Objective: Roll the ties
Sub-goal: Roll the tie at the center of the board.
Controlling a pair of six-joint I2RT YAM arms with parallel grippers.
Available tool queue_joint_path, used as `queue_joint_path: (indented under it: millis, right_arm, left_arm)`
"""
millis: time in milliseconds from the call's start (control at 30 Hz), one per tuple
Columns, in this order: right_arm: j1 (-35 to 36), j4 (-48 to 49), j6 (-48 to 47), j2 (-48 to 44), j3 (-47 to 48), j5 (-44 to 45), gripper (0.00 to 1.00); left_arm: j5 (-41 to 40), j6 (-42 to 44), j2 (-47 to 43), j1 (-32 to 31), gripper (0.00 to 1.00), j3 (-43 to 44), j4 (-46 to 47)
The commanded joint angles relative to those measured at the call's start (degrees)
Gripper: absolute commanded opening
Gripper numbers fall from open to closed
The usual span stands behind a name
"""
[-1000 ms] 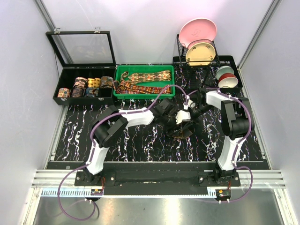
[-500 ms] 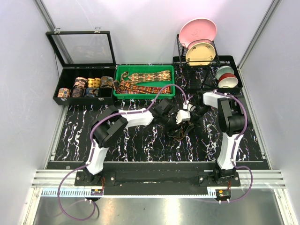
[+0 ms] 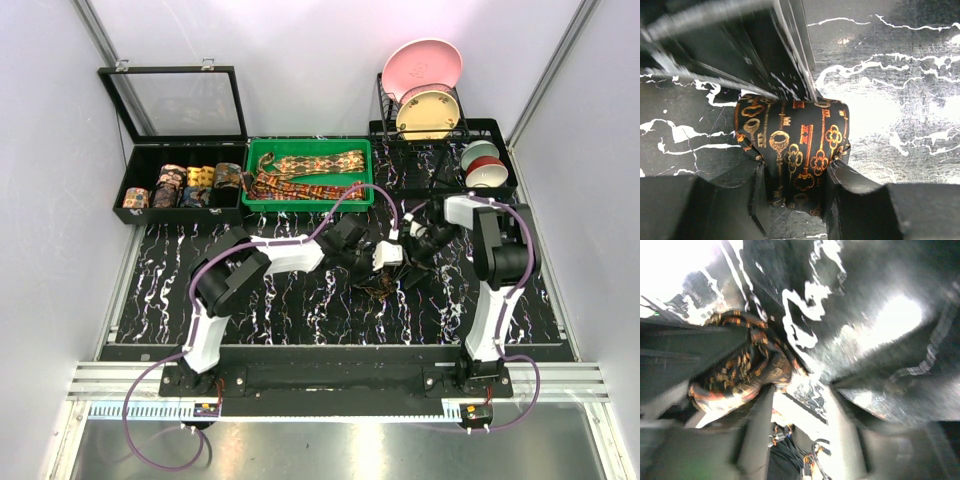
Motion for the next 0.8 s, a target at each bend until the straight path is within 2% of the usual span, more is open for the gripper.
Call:
queue_joint_path:
  millis: [0, 33, 67, 100, 133, 300, 467, 600, 767]
  right_arm:
    - [-2.3, 0.9, -2.6, -5.5, -2.1, -6.7, 0.59]
    - [-2.3, 2.4, -2.4, -6.3, -3.4, -7.7, 0.66]
    - [-2.3, 3.7, -0.9, -6.8, -4.2, -9.5, 0.68]
    - [-2.4, 5.5, 0.6, -7.3, -5.4, -10.3, 0.81]
    - [-2.4, 9.4, 1.9, -7.6, -7.6, -11.5, 0.83]
    - [-2.7, 18.4, 8.0, -6.8, -11.8, -18.6, 0.84]
    - [-5.4, 16.2, 5.3, -11.9, -15.1, -23.1, 0.83]
    - [-6.6, 15.5, 6.2, -15.3, -17.4, -22.7, 0.86]
    - [-6.6, 26.8, 16.2, -15.2, -21.3, -21.8, 0.87]
  left_arm:
    - [-5.2, 2.4, 2.6, -0.3, 0.09, -4.6, -8.3]
    - [-5.3, 2.2, 2.5, -0.2, 0.09, -4.6, -8.4]
    - [-5.5, 2.0, 2.6, -0.2, 0.08, -4.7, -8.2]
    - [-5.3, 1.7, 2.7, -0.1, 0.08, -4.7, -8.1]
    - [-5.3, 1.7, 2.9, -0.2, 0.08, -4.6, -7.8]
    - [-5.3, 0.6, 3.4, 0.1, 0.06, -4.0, -7.9]
    - [-5.0, 0.1, 3.3, 0.6, 0.02, -4.2, -8.0]
    - [-4.9, -0.8, 3.3, 0.7, 0.01, -4.9, -6.4]
    - [-4.2, -5.1, 4.5, 1.4, 0.00, -4.9, -4.8]
